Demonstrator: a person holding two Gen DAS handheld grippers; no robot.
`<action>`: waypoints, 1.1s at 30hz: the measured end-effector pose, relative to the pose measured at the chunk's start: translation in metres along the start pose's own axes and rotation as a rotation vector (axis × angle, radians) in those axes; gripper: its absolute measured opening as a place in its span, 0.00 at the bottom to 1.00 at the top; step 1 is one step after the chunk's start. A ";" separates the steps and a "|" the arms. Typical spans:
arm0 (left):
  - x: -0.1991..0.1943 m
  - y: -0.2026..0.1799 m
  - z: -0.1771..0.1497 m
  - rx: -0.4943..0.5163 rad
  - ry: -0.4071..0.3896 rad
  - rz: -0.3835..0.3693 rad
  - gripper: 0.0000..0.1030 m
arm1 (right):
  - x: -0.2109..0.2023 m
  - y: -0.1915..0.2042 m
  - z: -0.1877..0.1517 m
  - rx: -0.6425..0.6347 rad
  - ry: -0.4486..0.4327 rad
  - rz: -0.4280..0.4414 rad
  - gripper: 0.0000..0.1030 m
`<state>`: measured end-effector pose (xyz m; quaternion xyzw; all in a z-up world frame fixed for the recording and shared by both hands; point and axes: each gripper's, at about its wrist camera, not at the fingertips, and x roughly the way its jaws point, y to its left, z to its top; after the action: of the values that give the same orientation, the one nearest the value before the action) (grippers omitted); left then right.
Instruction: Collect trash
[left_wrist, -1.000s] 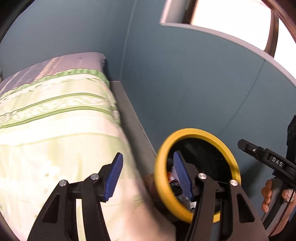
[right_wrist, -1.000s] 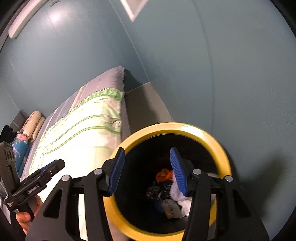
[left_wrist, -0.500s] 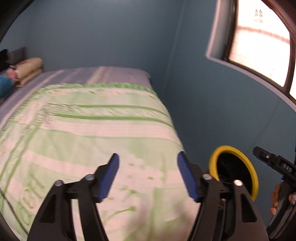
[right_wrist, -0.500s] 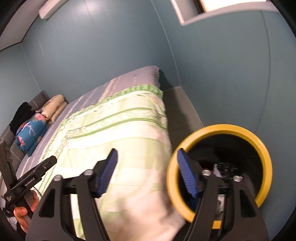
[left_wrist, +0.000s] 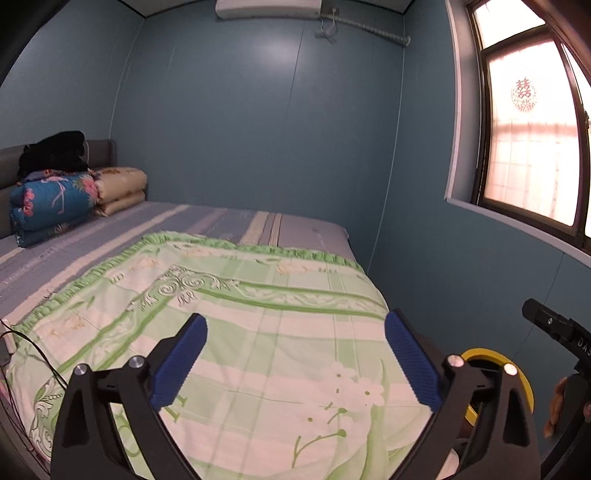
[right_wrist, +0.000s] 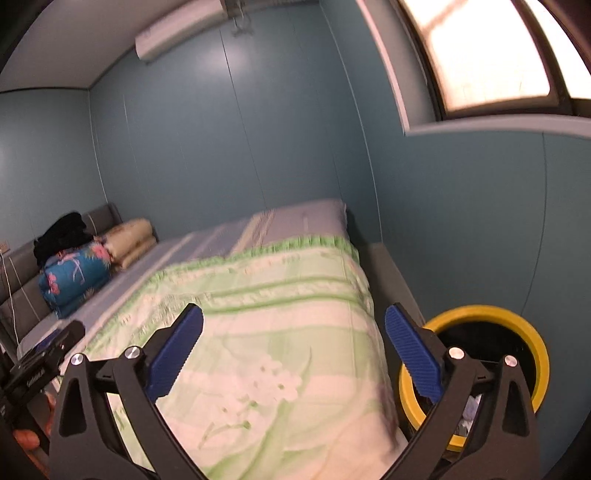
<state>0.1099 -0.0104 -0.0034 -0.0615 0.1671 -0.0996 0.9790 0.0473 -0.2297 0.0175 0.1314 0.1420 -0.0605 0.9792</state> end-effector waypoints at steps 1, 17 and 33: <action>-0.009 0.002 0.000 -0.003 -0.023 0.005 0.92 | -0.003 0.004 0.000 -0.008 -0.021 -0.008 0.92; -0.064 0.004 -0.018 -0.046 -0.111 0.033 0.92 | -0.055 0.045 -0.027 -0.104 -0.180 -0.041 0.92; -0.074 0.002 -0.023 -0.022 -0.139 0.050 0.92 | -0.046 0.038 -0.040 -0.079 -0.151 -0.065 0.92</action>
<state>0.0342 0.0056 -0.0023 -0.0749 0.1013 -0.0690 0.9896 -0.0006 -0.1785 0.0029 0.0832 0.0744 -0.0965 0.9891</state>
